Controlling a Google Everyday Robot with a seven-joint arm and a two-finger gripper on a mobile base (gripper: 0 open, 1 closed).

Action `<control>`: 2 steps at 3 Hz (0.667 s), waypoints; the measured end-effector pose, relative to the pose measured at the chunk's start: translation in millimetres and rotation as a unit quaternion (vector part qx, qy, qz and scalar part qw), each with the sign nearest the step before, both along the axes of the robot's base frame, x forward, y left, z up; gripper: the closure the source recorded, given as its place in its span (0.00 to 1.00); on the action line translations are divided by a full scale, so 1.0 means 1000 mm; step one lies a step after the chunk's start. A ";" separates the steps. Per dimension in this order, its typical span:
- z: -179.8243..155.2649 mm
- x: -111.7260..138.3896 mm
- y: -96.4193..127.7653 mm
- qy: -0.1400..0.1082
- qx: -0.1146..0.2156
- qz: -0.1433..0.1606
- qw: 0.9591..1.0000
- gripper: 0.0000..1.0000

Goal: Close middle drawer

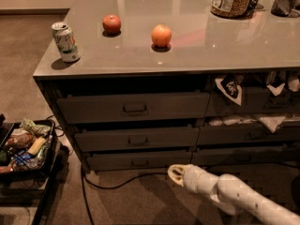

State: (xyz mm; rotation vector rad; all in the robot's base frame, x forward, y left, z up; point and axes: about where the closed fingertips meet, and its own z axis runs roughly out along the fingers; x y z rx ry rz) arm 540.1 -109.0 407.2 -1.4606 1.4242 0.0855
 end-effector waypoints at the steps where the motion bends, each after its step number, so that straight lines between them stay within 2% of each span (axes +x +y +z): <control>1: 0.018 -0.037 -0.016 -0.022 -0.012 -0.048 0.999 1.00; 2: 0.032 -0.073 -0.027 -0.056 -0.016 -0.093 0.994 1.00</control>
Offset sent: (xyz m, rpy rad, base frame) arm -0.1220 -0.0525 0.0536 -0.0379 -0.2055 -0.3226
